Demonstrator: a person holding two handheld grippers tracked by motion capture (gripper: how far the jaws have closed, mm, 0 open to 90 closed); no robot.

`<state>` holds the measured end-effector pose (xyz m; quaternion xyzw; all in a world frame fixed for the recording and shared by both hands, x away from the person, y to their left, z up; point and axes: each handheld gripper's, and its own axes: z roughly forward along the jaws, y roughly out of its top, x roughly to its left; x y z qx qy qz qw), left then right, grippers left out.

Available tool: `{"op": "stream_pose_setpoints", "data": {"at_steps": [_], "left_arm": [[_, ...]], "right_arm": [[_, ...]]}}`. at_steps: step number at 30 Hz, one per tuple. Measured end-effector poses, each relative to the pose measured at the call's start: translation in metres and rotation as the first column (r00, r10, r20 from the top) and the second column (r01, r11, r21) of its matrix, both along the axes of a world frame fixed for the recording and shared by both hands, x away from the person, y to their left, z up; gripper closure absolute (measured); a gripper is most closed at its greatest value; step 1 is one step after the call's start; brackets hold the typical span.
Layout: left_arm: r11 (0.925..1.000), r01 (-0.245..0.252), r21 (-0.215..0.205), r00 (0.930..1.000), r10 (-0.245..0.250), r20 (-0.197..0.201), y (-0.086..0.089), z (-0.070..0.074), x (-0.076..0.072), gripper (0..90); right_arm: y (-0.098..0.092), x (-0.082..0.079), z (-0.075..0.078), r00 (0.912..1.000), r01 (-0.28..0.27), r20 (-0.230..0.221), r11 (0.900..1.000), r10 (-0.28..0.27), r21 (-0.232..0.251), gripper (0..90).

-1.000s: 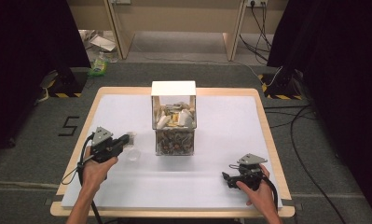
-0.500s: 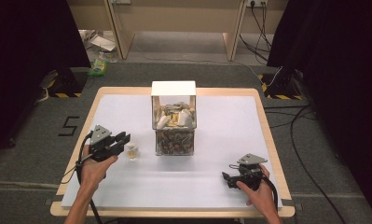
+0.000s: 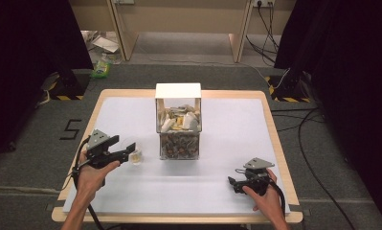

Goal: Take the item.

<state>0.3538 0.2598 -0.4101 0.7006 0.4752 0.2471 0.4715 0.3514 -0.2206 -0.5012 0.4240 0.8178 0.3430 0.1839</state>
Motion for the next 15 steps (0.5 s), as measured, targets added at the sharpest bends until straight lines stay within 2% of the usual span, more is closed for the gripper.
{"op": "stream_pose_setpoints", "data": {"at_steps": [1, 3, 6, 10, 15], "left_arm": [[1.0000, 0.002, 0.000, 1.0000, -0.002, 0.007, 0.000, 0.000, -0.001, 14.5], [0.9997, 0.024, 0.000, 0.9995, -0.024, 0.018, 0.002, -0.001, -0.005, 14.6], [0.9996, 0.030, 0.000, 0.9996, -0.030, 0.004, 0.004, -0.007, -0.007, 14.6], [0.9991, 0.020, -0.039, 0.9998, -0.021, -0.009, 0.006, -0.013, -0.010, 14.5], [0.9985, 0.027, -0.048, 0.9996, -0.027, -0.004, 0.008, -0.017, -0.017, 14.6]], "right_arm": [[0.000, 0.000, 0.000, 1.0000, 0.001, 0.001, 1.000, -0.001, 0.000, 8.3], [0.000, 0.000, 0.000, 1.0000, 0.000, 0.002, 1.000, 0.000, -0.001, 8.3], [0.000, 0.000, 0.000, 1.0000, 0.000, 0.002, 1.000, 0.000, -0.002, 8.2], [0.000, 0.000, 0.000, 1.0000, 0.002, 0.006, 1.000, -0.002, -0.003, 8.3], [0.000, 0.000, 0.000, 1.0000, 0.002, 0.003, 1.000, -0.002, -0.003, 8.2]]}}
